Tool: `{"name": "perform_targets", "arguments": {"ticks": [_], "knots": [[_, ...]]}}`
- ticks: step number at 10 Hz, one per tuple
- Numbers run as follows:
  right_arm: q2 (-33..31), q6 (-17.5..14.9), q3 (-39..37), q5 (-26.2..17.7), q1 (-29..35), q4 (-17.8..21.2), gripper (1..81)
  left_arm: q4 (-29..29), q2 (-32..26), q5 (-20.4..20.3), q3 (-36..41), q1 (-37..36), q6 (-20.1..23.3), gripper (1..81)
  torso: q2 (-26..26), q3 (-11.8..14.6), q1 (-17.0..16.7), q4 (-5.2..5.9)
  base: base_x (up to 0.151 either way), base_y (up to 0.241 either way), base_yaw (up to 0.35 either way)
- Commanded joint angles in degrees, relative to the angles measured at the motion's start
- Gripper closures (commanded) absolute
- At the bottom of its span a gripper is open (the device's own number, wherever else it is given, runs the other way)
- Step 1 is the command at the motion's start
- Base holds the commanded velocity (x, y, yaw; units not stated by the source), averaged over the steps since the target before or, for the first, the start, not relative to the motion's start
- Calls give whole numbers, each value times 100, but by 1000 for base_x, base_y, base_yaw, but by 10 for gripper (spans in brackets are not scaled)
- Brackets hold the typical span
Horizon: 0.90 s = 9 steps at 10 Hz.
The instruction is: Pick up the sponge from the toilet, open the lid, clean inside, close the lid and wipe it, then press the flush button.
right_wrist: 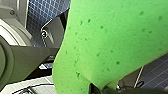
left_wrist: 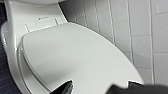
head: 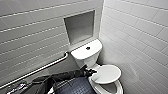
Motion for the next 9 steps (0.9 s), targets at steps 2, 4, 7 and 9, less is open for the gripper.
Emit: {"name": "perform_targets", "arguments": {"ticks": [2, 4, 7, 9], "knots": [[-142, 13, 191, -513, 0, 12, 811, 921, -2486, 938, 3263, 690, 430, 10, 0, 0, 0, 0, 0, 0, 0], [-196, 4, 360, -496, -61, -32, 811, 1451, -3196, 895, 3577, 1930, 448, 10, 0, 0, 0, 0, 0, 0, 0], [-309, 13, 578, -417, -44, -24, 811, 2311, -3678, 876, 3603, 3558, 571, 10, -2, 0, 0, 0, 0, 0, 0], [-714, 31, 1107, -311, 70, 47, 811, 2426, -3855, 842, 3586, 4271, 597, 10, -2, 0, 0, 0, 0, 0, 0]]}}
